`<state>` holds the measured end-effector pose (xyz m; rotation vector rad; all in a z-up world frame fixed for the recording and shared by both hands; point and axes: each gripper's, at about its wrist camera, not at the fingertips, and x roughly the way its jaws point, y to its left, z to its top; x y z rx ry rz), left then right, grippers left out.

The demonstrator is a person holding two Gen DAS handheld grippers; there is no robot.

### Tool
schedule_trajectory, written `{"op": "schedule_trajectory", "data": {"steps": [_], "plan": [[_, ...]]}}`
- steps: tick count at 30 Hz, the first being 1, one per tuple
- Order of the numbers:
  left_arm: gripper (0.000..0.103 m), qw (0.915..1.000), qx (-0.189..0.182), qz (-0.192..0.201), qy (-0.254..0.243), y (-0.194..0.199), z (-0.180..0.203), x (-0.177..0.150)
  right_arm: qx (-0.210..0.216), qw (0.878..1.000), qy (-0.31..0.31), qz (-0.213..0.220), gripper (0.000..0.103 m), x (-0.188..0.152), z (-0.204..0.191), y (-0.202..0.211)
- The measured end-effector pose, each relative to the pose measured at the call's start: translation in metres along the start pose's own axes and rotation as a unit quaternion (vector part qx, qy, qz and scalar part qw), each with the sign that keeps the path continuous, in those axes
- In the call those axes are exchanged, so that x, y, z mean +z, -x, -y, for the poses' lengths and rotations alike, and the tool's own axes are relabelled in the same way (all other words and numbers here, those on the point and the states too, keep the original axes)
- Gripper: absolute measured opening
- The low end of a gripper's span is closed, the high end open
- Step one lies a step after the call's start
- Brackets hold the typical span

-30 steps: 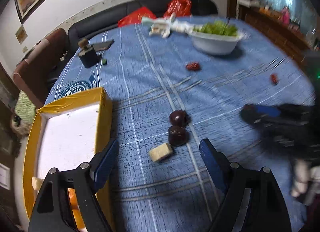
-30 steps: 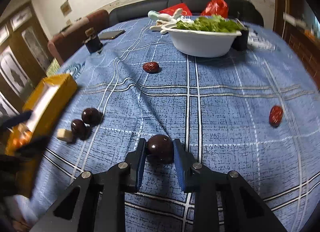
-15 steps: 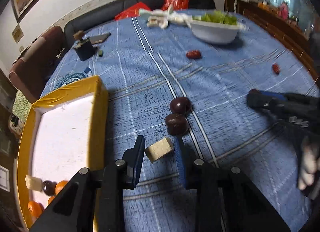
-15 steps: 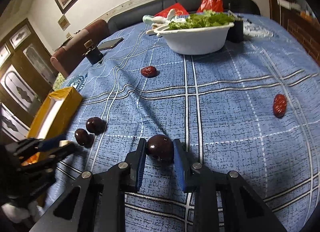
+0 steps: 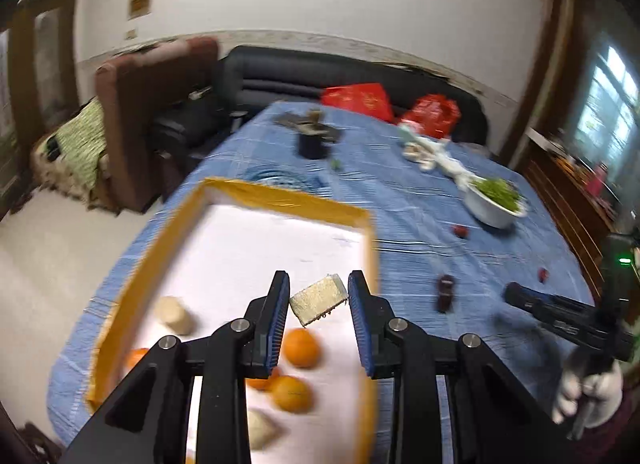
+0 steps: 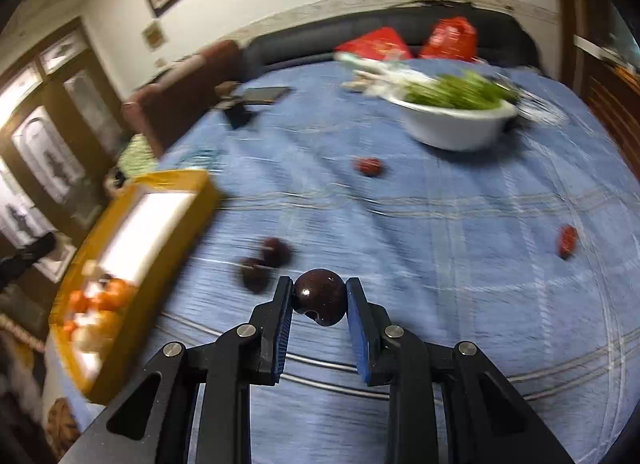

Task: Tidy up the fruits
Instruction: 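Lower the plum and yam chunk into the yellow tray and open both tools, then grasp a red date with the right tool while the left tool grasps a dark plum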

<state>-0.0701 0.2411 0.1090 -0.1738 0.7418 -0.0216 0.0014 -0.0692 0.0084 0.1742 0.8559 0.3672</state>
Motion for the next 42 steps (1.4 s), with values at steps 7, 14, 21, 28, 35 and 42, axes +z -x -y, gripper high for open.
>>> {"op": "schedule_trajectory", "data": {"steps": [7,14,21,28,35,42], "plan": [[0.029,0.9954,0.032,-0.052,0.074,-0.041,-0.067,-0.001,0.155,0.985,0.021,-0.075,0.03,0.025,-0.094,-0.044],[0.029,0.9919,0.021,-0.086,0.091,-0.087,-0.088,0.006,0.143,0.978,0.08,-0.13,0.03,0.031,-0.168,-0.113],[0.058,0.9885,-0.017,-0.083,0.125,-0.087,-0.105,0.004,0.111,0.979,0.092,-0.145,0.033,0.03,-0.187,-0.148],[0.069,0.9849,-0.021,-0.05,0.164,-0.044,-0.108,-0.01,0.119,0.981,0.089,-0.129,0.045,0.028,-0.192,-0.136],[0.076,0.9852,-0.033,-0.043,0.162,-0.01,-0.08,-0.032,0.108,0.988,0.072,-0.08,0.045,0.015,-0.148,-0.076],[0.077,0.9906,-0.068,-0.057,0.104,-0.006,-0.011,-0.046,0.055,0.998,-0.017,-0.023,0.049,0.009,-0.038,-0.016]]}}
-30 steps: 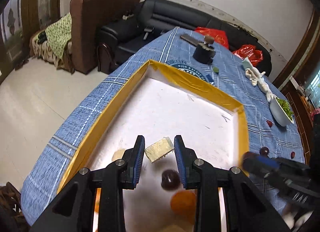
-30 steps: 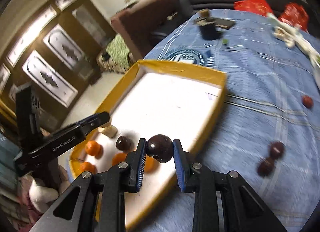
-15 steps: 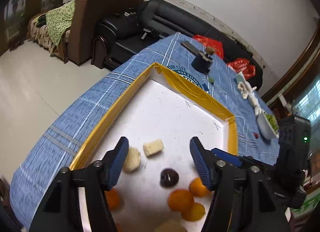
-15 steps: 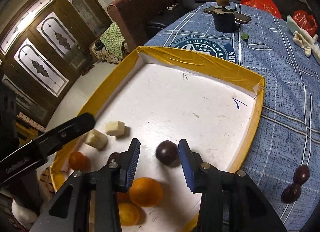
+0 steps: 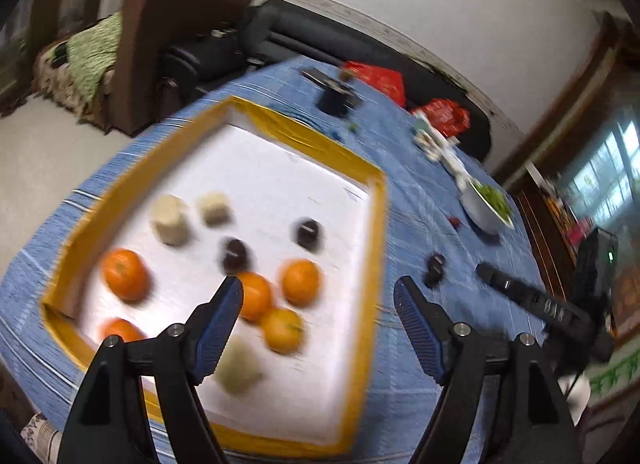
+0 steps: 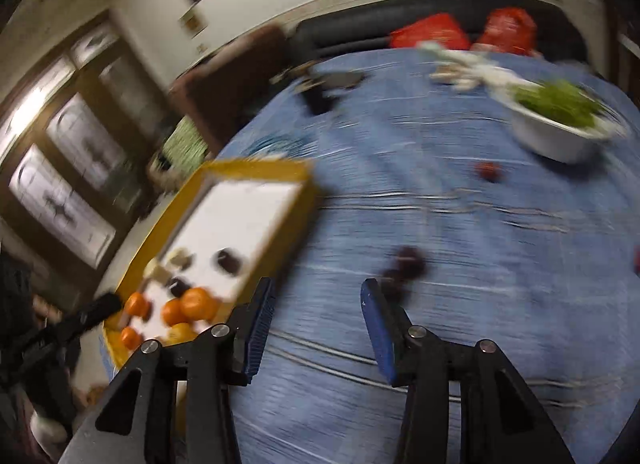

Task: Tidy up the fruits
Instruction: 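Grasp a red date with the right tool while the left tool grasps a dark plum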

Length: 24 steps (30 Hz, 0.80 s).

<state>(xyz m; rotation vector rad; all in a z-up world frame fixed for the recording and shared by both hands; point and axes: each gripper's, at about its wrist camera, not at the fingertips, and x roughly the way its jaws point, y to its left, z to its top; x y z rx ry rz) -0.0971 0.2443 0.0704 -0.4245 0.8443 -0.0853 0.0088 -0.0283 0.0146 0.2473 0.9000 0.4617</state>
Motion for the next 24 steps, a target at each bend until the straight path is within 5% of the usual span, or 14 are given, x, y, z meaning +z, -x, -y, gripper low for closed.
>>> {"op": "schedule_trajectory", "data": {"steps": [7,11,14,24], "plan": [[0.08,0.9972,-0.022,-0.03,-0.064,-0.013,0.053,-0.019,-0.086,0.992,-0.084,0.046,0.049,-0.003,0.113,0.064],[0.081,0.9955,-0.024,-0.045,-0.08,-0.024,0.071,-0.027,-0.159,0.972,-0.158,0.073,0.049,0.005,0.19,0.093],[0.081,0.9941,-0.017,-0.055,-0.092,-0.029,0.079,-0.031,-0.167,0.962,-0.204,0.072,0.049,0.009,0.232,0.09],[0.081,0.9894,0.02,-0.059,-0.132,-0.056,0.11,-0.029,-0.215,0.96,-0.167,0.065,0.036,0.016,0.237,0.036]]}}
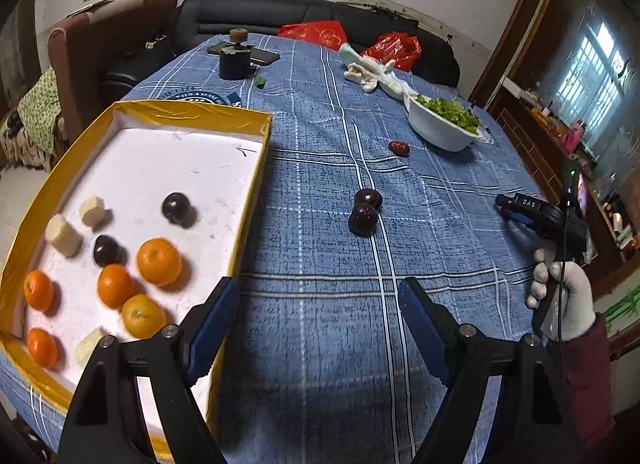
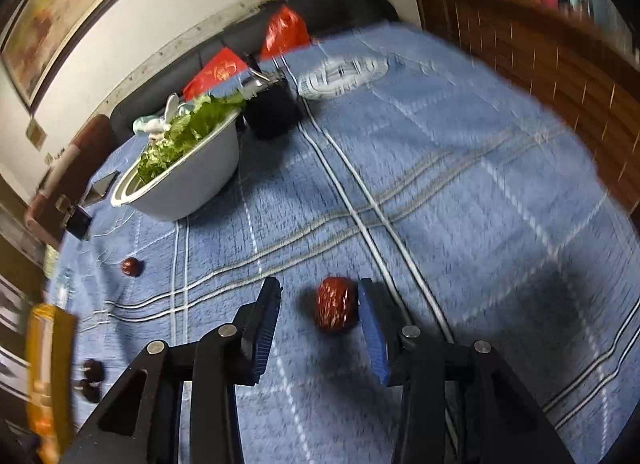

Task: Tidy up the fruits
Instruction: 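Grasp a red date with the right tool while the left tool grasps a dark plum, then carry the date and plum over the yellow tray and open both tools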

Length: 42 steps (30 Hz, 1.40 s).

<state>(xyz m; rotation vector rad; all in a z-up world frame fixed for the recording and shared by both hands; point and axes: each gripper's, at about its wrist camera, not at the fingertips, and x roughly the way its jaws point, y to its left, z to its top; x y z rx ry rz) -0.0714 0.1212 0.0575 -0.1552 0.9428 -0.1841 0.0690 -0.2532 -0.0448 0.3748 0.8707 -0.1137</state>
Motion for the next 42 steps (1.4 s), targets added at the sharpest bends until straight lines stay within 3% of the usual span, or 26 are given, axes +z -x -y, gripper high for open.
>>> {"op": "schedule_trajectory", "data": {"steps": [2,5,9,12,18,21,22,23,28,31,35,39,42], "plan": [[0.081,0.9999,0.005,-0.006,-0.008,-0.013,0.007,0.003,-0.037,0.998,0.048,0.007,0.021,-0.003,-0.009,-0.002],[0.081,0.9996,0.003,-0.013,-0.024,-0.036,0.021,0.011,-0.052,0.995,0.088,0.016,0.021,-0.008,-0.015,-0.001],[0.081,0.9993,0.002,-0.011,-0.036,-0.067,0.034,0.026,-0.005,0.997,0.078,0.014,0.021,-0.007,-0.012,0.009],[0.081,0.9985,0.01,0.001,-0.055,-0.084,0.041,0.035,0.006,0.996,0.085,0.019,0.021,-0.01,-0.016,0.017],[0.08,0.9966,0.02,-0.012,-0.079,-0.11,0.046,0.037,0.026,0.994,0.103,0.024,0.021,-0.013,-0.033,0.025],[0.051,0.9953,0.027,-0.005,-0.093,-0.114,0.049,0.035,0.029,0.994,0.106,0.023,0.021,-0.016,-0.036,0.024],[0.026,0.9953,0.02,-0.005,-0.094,-0.113,0.048,0.036,0.029,0.994,0.106,0.022,0.021,-0.015,-0.036,0.022],[0.024,0.9954,0.008,-0.005,-0.096,-0.112,0.048,0.036,0.029,0.994,0.107,0.021,0.021,-0.015,-0.036,0.021],[0.024,0.9965,0.014,0.008,-0.082,-0.096,0.048,0.033,0.039,0.993,0.108,0.019,0.021,-0.017,-0.039,0.02],[0.024,0.9974,0.001,0.029,-0.066,-0.071,0.044,0.032,0.076,0.992,0.097,0.013,0.021,-0.016,-0.037,0.023],[0.024,0.9972,-0.006,0.05,-0.055,-0.043,0.035,0.027,0.171,0.983,0.068,-0.016,0.022,-0.016,-0.035,0.025],[0.024,0.9985,0.013,0.05,-0.019,-0.028,0.006,0.024,0.222,0.972,0.068,-0.033,0.022,-0.022,-0.044,0.027],[0.024,0.9959,0.03,0.081,0.025,-0.002,-0.026,0.021,0.251,0.965,0.068,-0.036,0.022,-0.028,-0.054,0.034]]}}
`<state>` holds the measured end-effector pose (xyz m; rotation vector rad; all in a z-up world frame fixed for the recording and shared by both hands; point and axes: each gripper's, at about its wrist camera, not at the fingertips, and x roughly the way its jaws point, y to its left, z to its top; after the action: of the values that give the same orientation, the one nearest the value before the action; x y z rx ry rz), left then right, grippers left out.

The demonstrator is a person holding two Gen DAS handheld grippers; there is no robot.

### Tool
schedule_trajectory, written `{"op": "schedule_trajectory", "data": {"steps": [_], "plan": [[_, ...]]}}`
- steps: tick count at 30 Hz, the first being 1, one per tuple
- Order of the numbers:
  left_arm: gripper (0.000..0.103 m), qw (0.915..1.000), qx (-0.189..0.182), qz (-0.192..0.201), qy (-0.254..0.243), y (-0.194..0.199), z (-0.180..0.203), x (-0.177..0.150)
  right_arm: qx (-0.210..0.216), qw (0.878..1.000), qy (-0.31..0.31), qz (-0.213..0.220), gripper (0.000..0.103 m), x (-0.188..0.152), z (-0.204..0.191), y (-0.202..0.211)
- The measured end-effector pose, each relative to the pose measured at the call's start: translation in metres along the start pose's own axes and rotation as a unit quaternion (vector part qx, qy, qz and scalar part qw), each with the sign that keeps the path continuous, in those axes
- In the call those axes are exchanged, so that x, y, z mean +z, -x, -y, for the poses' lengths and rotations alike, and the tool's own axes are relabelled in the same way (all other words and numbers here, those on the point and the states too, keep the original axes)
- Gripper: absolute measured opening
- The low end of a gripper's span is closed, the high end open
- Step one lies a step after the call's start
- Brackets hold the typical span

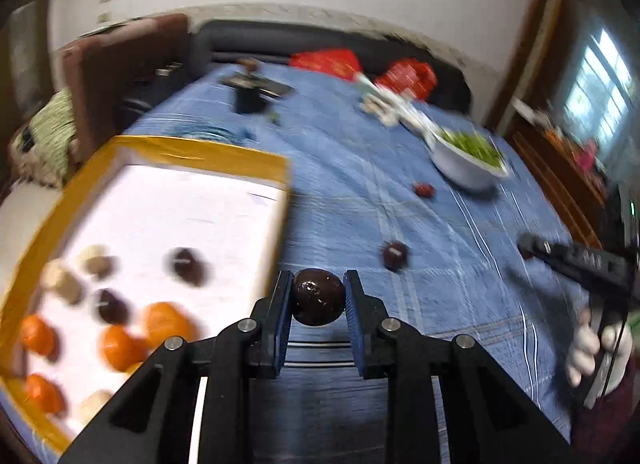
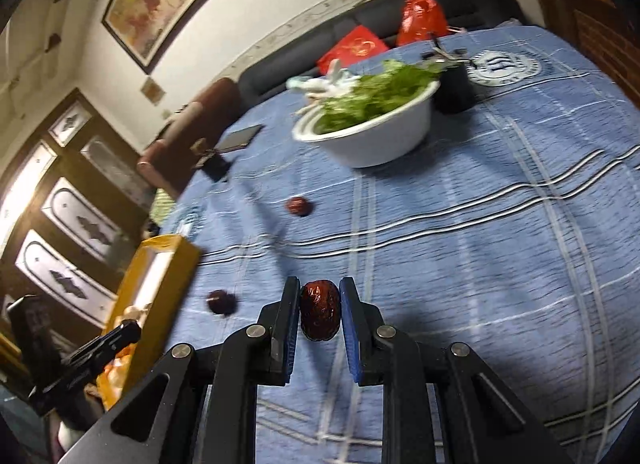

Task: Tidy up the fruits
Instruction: 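Carry the date and plum over the yellow tray and open both tools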

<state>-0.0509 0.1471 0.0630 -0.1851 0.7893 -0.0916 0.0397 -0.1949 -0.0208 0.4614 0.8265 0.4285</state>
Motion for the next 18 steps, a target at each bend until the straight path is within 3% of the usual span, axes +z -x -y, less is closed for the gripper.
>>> {"op": "schedule_trajectory", "data": {"steps": [3,6,9,18], "plan": [[0.024,0.998,0.003,0.034,0.054,0.031,-0.043,-0.003,0.007,1.0,0.013,-0.001,0.022,-0.007,-0.016,-0.001],[0.024,0.9948,0.016,0.04,0.092,0.049,-0.082,-0.006,-0.023,0.999,0.038,-0.008,0.022,-0.018,-0.04,-0.01],[0.024,0.9915,0.029,0.043,0.119,0.064,-0.116,-0.009,-0.019,0.998,0.064,-0.024,0.022,-0.032,-0.074,-0.016],[0.024,0.987,0.039,0.034,0.152,0.065,-0.168,-0.027,0.061,0.984,0.152,-0.074,0.023,-0.073,-0.22,-0.053]]}}
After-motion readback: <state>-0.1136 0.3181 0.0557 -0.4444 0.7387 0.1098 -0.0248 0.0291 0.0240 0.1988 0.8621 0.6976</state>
